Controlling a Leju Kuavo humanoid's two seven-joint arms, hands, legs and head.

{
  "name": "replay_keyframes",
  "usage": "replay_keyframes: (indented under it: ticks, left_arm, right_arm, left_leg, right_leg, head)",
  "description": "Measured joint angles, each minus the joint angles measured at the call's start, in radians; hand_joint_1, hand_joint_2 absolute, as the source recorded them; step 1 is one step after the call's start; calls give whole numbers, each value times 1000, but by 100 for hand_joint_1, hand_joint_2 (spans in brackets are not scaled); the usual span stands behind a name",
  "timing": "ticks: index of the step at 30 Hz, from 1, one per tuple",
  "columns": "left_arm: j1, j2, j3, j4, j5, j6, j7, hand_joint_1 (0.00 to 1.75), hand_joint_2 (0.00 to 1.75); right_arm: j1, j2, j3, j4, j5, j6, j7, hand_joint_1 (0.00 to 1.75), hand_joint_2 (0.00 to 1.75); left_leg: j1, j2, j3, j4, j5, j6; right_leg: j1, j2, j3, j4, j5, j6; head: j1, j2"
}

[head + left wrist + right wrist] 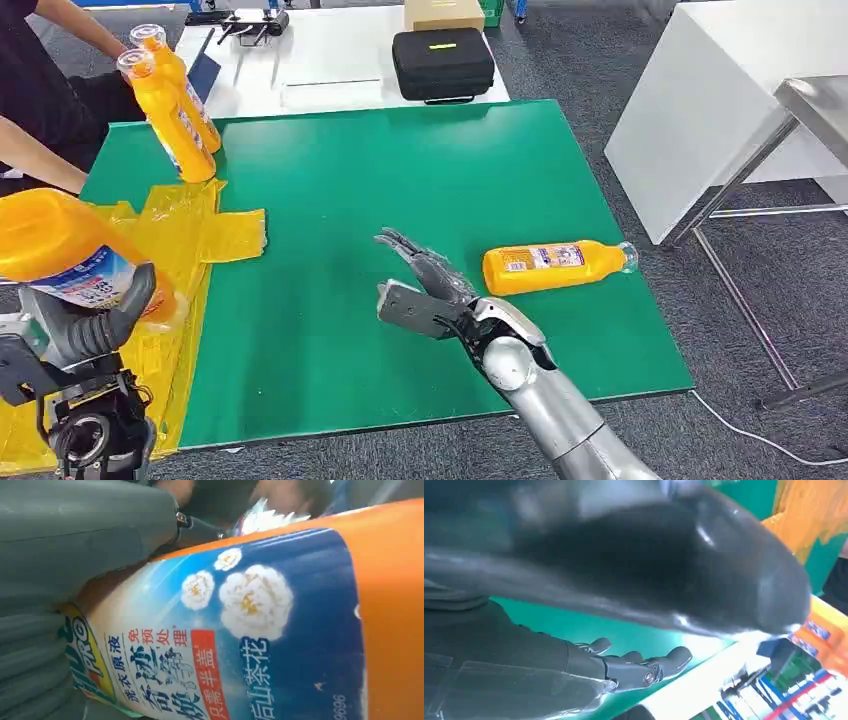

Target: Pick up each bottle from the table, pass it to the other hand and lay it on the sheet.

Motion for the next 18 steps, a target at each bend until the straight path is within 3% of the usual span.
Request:
replay_keyframes:
  ticks: [3,7,18]
  left_arm:
    - [-1,1,7,12,-500,209,32,175,175]
    - [-18,-14,71,30,-1100,260,33,175,175]
    - [-31,-35,119,53,-973,268,36,175,175]
  right_arm:
    - [27,-21,-21,-57,-18,3,-21,0,0]
    - [34,-41,-49,-127,-64,27,-31,0,0]
    - [37,-65,-65,-180,-69,30,-32,0,0]
  left_leg:
    - [0,0,0,0,0,0]
    - [0,0,0,0,0,0]
    - [0,2,0,0,1,1]
  right_leg:
    - [0,0,0,0,0,0]
    - [0,0,0,0,0,0]
    - [0,1,0,0,1,1]
  head:
    - [0,0]
    - [0,0]
    - [0,0]
